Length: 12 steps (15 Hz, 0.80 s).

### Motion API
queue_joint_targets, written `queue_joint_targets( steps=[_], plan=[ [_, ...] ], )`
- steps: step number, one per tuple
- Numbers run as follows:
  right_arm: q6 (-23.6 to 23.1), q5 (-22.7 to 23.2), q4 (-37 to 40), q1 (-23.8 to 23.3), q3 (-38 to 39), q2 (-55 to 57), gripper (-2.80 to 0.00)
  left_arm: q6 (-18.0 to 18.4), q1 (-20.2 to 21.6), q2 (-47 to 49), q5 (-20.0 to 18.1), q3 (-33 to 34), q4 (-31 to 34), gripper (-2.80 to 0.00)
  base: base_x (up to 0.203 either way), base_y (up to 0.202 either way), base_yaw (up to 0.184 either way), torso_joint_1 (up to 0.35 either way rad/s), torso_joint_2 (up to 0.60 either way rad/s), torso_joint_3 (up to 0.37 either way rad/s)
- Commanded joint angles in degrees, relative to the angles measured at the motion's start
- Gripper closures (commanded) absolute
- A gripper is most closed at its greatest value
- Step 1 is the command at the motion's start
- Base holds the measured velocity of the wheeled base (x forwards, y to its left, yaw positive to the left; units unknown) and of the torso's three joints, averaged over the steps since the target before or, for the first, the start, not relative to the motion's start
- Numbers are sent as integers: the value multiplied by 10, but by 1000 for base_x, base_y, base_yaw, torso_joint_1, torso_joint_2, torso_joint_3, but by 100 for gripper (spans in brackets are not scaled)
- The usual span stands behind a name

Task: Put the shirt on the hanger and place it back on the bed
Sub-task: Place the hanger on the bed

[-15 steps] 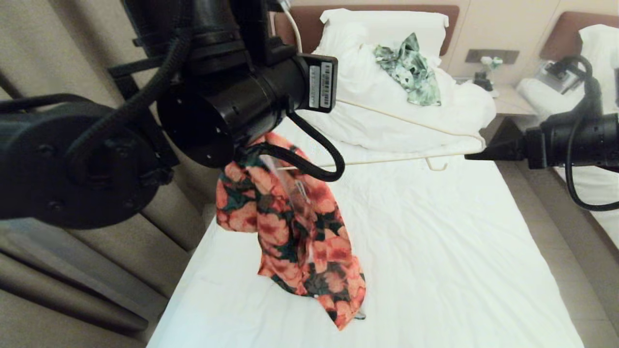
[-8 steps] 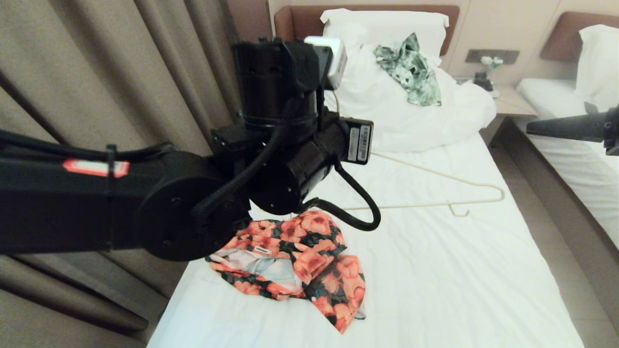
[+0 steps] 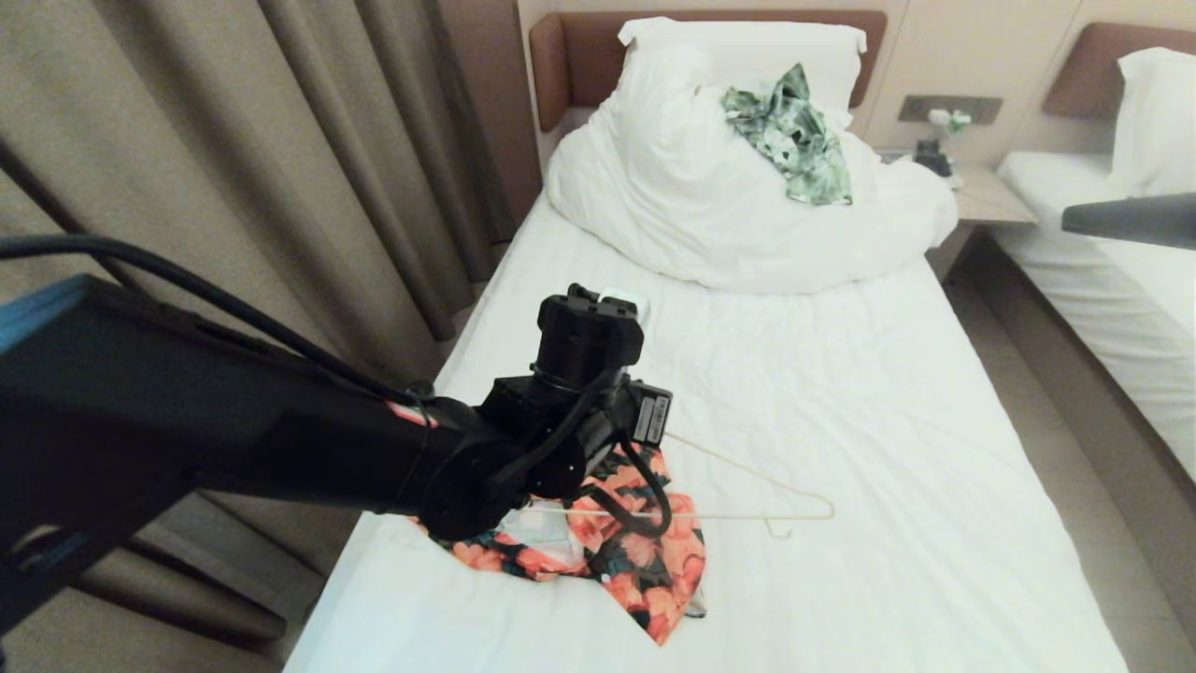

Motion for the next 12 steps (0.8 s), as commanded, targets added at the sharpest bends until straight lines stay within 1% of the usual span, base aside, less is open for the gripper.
queue_joint_targets(
  steps=[1, 3, 4, 5, 7, 8, 11, 12],
  plan=[
    [-1, 2, 0, -1, 1, -2, 0, 7, 22, 49, -8, 4, 4, 0, 0, 0, 0, 0, 0, 0],
    [-1, 2, 0, 0, 1, -2, 0, 33, 43, 95, -28, -2, 12, 0, 0, 0, 0, 0, 0, 0],
    [-2, 2, 0, 1, 2, -2, 0, 39, 52, 120, -33, -14, 13, 0, 0, 0, 0, 0, 0, 0],
    [-2, 2, 0, 1, 2, -2, 0, 48, 65, 149, -36, -32, 15, 0, 0, 0, 0, 0, 0, 0],
    [-2, 2, 0, 1, 2, -2, 0, 90, 92, 199, -39, -66, 17, 0, 0, 0, 0, 0, 0, 0],
    [-2, 2, 0, 2, 2, -2, 0, 100, 101, 214, -40, -88, 18, 0, 0, 0, 0, 0, 0, 0],
    [-3, 3, 0, 2, 2, -2, 0, 108, 111, 254, -43, -134, 28, 0, 0, 0, 0, 0, 0, 0],
    [-3, 3, 0, 2, 2, -2, 0, 108, 116, 262, -50, -146, 29, 0, 0, 0, 0, 0, 0, 0]
  ],
)
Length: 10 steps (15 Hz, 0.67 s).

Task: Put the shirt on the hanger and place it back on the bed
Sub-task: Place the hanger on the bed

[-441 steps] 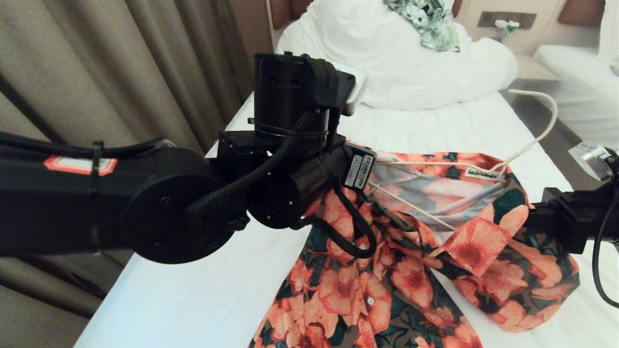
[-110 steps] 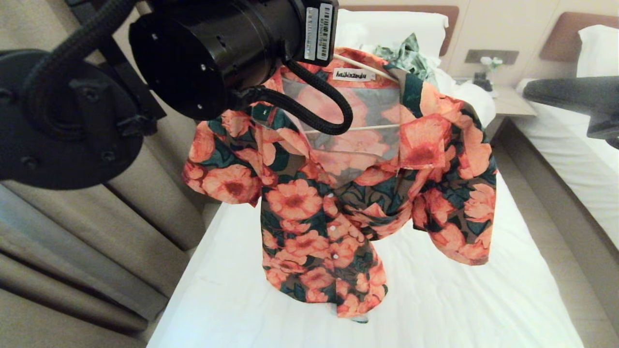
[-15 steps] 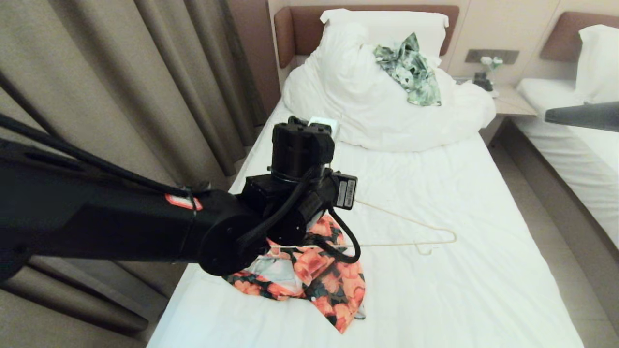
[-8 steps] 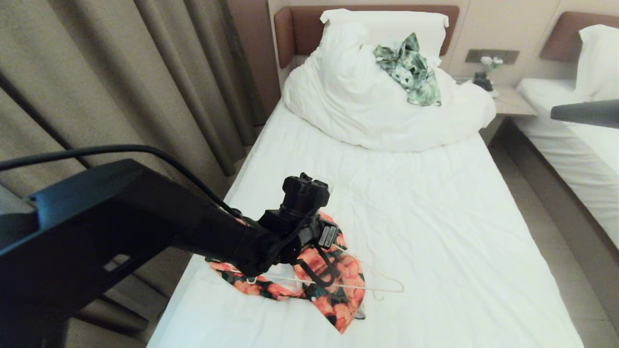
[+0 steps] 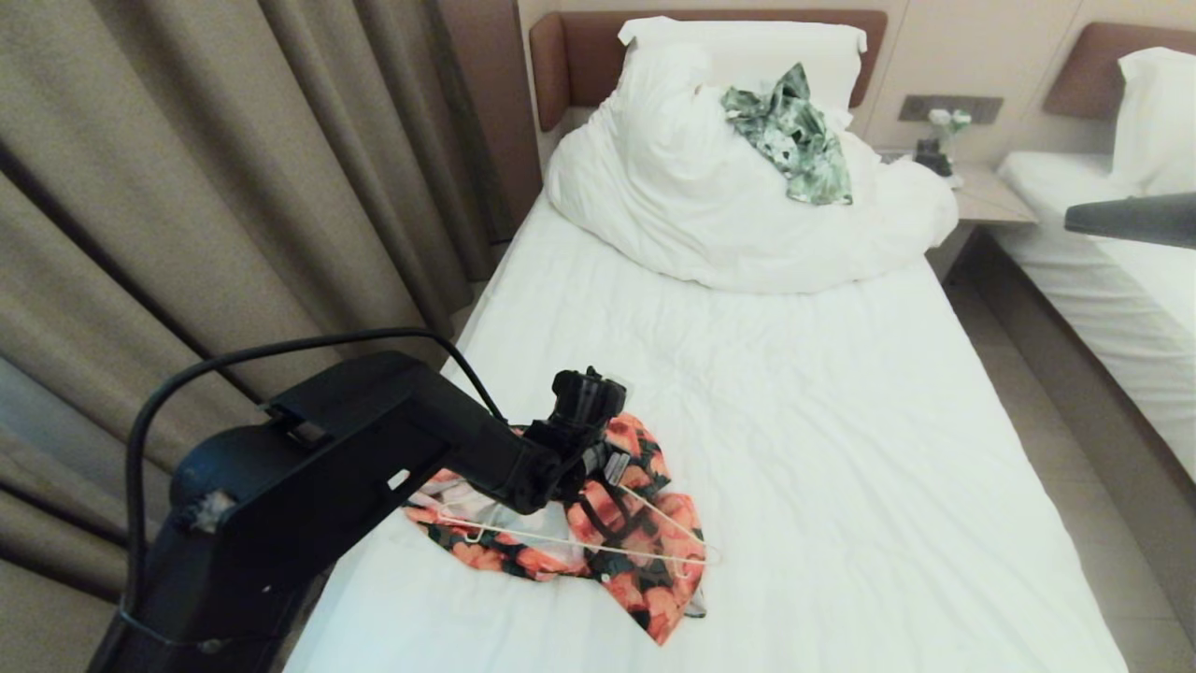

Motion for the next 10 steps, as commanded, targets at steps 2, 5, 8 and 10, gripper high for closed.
queue_joint_targets(
  steps=[2, 5, 8, 10],
  plan=[
    [0, 3, 0, 0, 2, 1, 0, 1, 11, 40, -11, -31, -5, 0, 0, 0, 0, 0, 0, 0],
    [0, 3, 0, 1, 3, 1, 0, 1, 29, 57, -11, -53, -6, -280, 0, 0, 0, 0, 0, 0],
    [0, 3, 0, 3, 3, 0, 0, -3, 29, 54, -9, -46, -6, -280, 0, 0, 0, 0, 0, 0],
    [0, 4, 0, 4, 6, -1, 0, -3, 26, 41, -9, -29, -6, -280, 0, 0, 0, 0, 0, 0]
  ],
)
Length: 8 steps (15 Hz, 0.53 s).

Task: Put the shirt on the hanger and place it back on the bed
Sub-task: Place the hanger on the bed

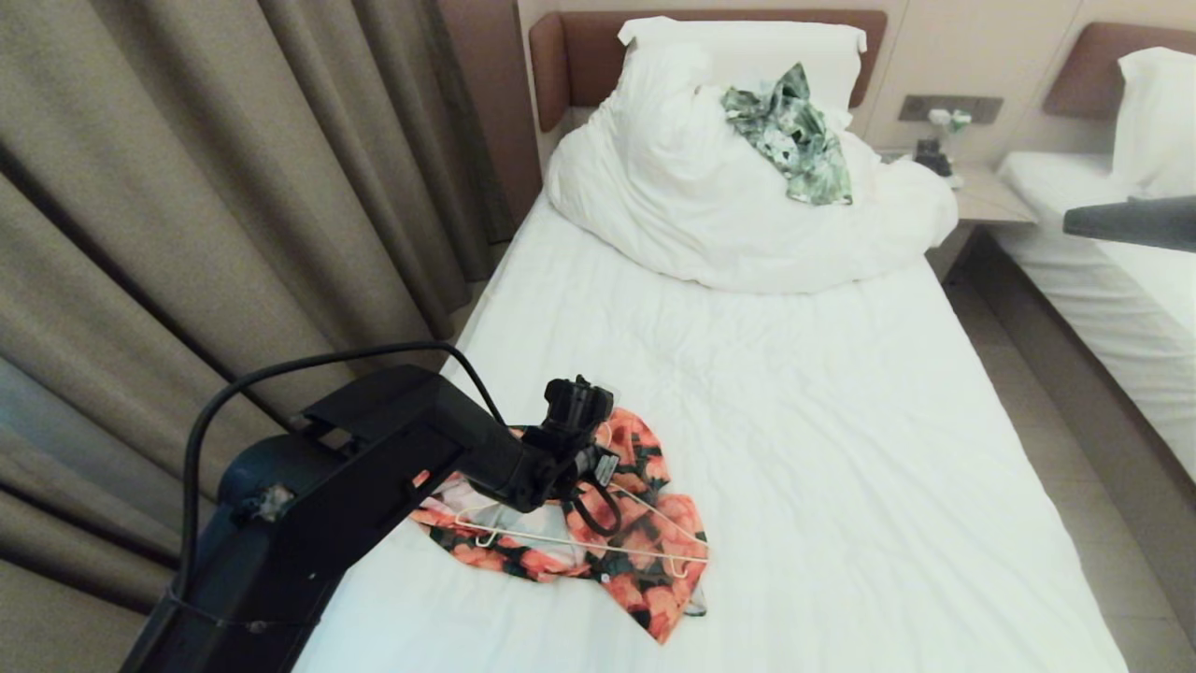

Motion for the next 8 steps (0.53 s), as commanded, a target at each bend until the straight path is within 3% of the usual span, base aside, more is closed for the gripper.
queue_joint_targets(
  steps=[1, 4, 5, 8],
  plan=[
    [-1, 3, 1, 1, 3, -3, 0, 0, -2, -20, 1, 20, -2, -280, 0, 0, 0, 0, 0, 0],
    [-8, 3, 2, 5, 5, -4, 0, -7, -6, -63, 4, 72, -15, -280, 0, 0, 0, 0, 0, 0],
    [-8, 3, 1, 9, 8, -4, 0, -9, -5, -78, 4, 91, -29, 0, 0, 0, 0, 0, 0, 0],
    [-9, 3, 1, 22, 18, -5, 0, -17, 2, -158, 6, 176, -66, 0, 0, 0, 0, 0, 0, 0]
  ],
)
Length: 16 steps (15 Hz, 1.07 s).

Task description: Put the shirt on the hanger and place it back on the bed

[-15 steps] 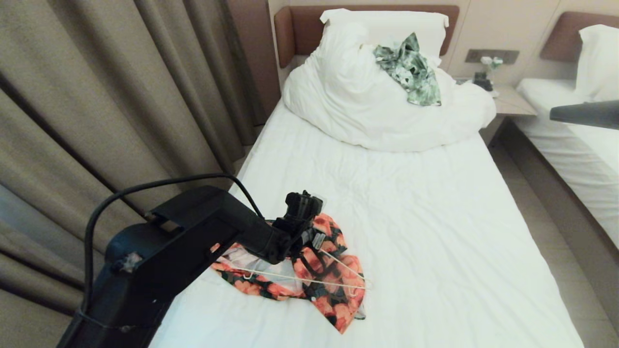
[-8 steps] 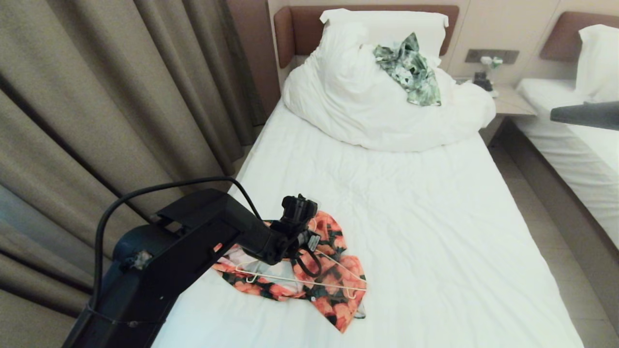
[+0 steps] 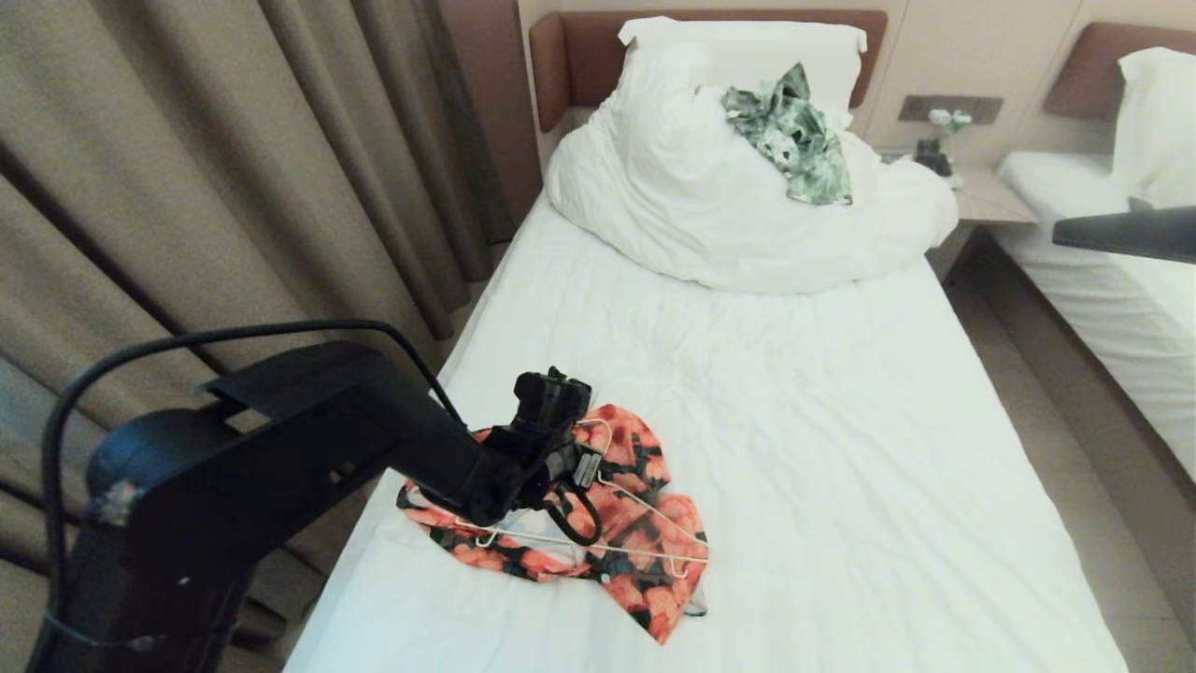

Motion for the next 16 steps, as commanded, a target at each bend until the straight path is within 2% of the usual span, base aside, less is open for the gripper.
queue_joint_targets(
  steps=[1, 3, 6, 8, 10, 13, 16],
  plan=[
    [0, 2, 1, 11, 12, -1, 0, -3, 8, -82, 2, 50, -11, 0, 0, 0, 0, 0, 0, 0],
    [-4, -10, 1, 11, 36, -17, 0, -9, 26, -180, 2, 116, -27, 0, 0, 0, 0, 0, 0, 0],
    [-14, -26, 1, 18, 107, -59, 0, -11, 99, -353, 0, 194, -38, 0, 0, 0, 0, 0, 0, 0],
    [-20, -51, 0, 18, 143, -107, 0, -12, 147, -459, 1, 226, -39, 0, 0, 0, 0, 0, 0, 0],
    [-27, -90, 2, 18, 170, -170, 0, -12, 175, -571, 15, 248, -32, 0, 0, 0, 0, 0, 0, 0],
    [-32, -113, 24, 19, 208, -288, 0, -13, 188, -747, 41, 267, 14, 0, 0, 0, 0, 0, 0, 0],
    [-54, -101, 117, 30, 231, -398, 0, -15, 193, -919, 53, 275, 117, 0, 0, 0, 0, 0, 0, 0]
  ],
)
